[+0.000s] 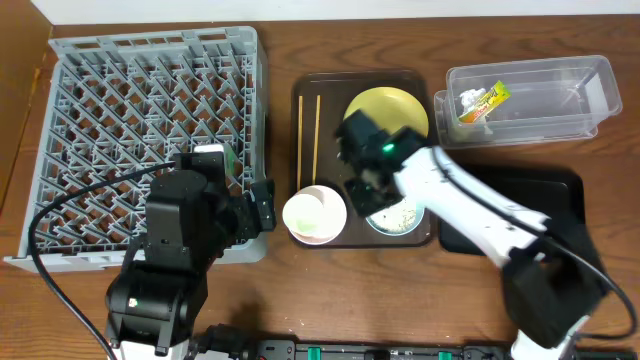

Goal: Sort waste into correct bins and load items into the dishwasher
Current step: 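Grasp the rim of the light-blue bowl with the right gripper, then tip the light-blue bowl over the black tray to pour out rice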

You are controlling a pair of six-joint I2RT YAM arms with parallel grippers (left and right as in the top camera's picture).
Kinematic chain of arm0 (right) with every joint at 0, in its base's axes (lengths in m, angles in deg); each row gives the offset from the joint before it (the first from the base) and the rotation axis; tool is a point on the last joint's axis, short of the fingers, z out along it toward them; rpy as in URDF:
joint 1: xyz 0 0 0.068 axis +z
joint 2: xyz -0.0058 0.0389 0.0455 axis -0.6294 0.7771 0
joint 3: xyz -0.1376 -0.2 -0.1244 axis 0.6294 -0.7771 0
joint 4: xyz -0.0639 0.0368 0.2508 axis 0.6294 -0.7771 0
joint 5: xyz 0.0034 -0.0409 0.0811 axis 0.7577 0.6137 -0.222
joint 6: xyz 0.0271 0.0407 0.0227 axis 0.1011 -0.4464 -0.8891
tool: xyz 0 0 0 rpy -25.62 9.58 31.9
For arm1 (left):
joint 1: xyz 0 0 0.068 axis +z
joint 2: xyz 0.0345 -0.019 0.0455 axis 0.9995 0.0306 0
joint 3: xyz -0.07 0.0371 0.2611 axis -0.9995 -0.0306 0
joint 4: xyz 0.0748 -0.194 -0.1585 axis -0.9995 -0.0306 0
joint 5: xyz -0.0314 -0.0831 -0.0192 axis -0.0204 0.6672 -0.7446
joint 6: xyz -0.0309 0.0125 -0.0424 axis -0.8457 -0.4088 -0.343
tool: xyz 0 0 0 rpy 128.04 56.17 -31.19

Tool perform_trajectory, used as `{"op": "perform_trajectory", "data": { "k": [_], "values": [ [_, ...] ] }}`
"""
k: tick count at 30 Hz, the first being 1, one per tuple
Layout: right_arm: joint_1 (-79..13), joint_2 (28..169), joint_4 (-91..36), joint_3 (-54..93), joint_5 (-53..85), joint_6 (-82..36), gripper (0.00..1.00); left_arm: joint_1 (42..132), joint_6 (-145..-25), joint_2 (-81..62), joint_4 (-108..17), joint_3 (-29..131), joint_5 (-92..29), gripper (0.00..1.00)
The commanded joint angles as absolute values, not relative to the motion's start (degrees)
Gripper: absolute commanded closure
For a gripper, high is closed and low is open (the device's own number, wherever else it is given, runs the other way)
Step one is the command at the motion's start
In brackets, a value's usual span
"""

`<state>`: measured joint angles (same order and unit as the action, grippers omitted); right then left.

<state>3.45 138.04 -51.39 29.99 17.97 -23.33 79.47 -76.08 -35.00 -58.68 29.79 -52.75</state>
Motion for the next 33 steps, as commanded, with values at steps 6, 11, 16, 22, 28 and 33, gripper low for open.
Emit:
{"op": "perform_trajectory", "data": {
  "k": [6, 11, 16, 22, 28, 33],
  "values": [
    [5.2, 145.0, -51.7, 29.6, 25.3, -24.9, 0.85, 79.7, -76.2, -35.0, -58.8, 31.1, -52.0, 0.06],
    [4.1, 145.3, -50.0, 29.6, 25.3, -25.1, 0.99, 79.7, -76.2, -35.0, -58.8, 31.1, -52.0, 0.06],
    [3.8, 143.8, -50.5, 29.9, 25.3, -27.4, 0.99, 79.7, -76.2, -35.0, -58.8, 31.1, -52.0, 0.06],
    [0.3, 133.1, -51.0, 30.1, 17.5, -32.8, 0.99, 79.7, -76.2, -35.0, -58.8, 31.1, -52.0, 0.06],
    [-7.7, 123.3, -52.4, 30.1, 6.0, -33.8, 0.99, 79.7, -76.2, -35.0, -58.8, 31.1, -52.0, 0.06],
    [-19.0, 120.8, -55.6, 29.7, -6.5, -30.4, 0.99, 79.7, -76.2, -35.0, -58.8, 31.1, -52.0, 0.06]
  ]
}}
